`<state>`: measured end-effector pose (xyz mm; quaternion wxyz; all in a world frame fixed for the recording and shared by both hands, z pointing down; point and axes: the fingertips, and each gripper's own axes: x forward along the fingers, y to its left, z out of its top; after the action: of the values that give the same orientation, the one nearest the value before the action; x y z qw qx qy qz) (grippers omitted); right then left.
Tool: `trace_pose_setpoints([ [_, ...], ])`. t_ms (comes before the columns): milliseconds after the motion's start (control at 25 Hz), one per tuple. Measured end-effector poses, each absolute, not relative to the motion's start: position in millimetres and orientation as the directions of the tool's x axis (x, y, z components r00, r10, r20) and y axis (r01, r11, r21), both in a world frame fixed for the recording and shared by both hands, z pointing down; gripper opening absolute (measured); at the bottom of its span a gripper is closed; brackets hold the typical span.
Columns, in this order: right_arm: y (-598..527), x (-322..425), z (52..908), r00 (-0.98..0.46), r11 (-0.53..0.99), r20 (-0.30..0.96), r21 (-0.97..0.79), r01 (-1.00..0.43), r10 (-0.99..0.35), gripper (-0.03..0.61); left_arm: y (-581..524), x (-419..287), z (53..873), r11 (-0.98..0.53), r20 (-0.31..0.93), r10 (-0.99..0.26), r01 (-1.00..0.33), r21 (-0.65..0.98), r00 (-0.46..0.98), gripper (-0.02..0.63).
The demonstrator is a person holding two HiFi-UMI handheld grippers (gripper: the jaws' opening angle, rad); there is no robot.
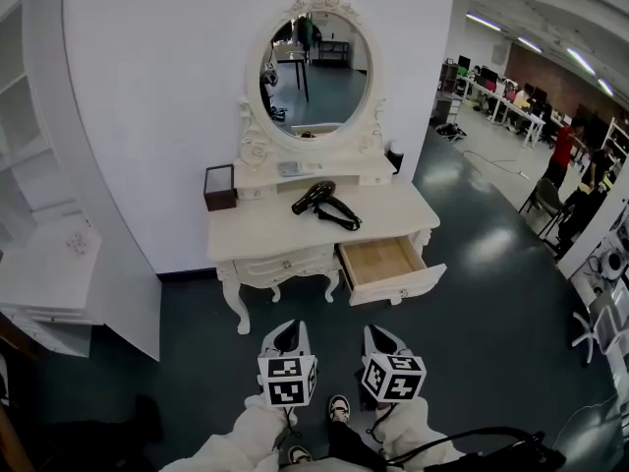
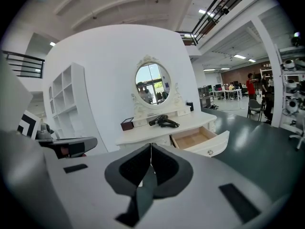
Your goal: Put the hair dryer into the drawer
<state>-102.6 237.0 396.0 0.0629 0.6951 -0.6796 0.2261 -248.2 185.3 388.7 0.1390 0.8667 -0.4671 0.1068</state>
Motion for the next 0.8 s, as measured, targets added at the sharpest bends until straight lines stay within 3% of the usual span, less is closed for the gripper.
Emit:
trace_pose_setpoints([
  [800,71,-25,383,-0.177,0.093,0.399,-0.223,-0.97,-0.9,0.061,49,-176,392,-0.381,0.369,-0.833,-0.911,0.16,0.413,-0.003],
])
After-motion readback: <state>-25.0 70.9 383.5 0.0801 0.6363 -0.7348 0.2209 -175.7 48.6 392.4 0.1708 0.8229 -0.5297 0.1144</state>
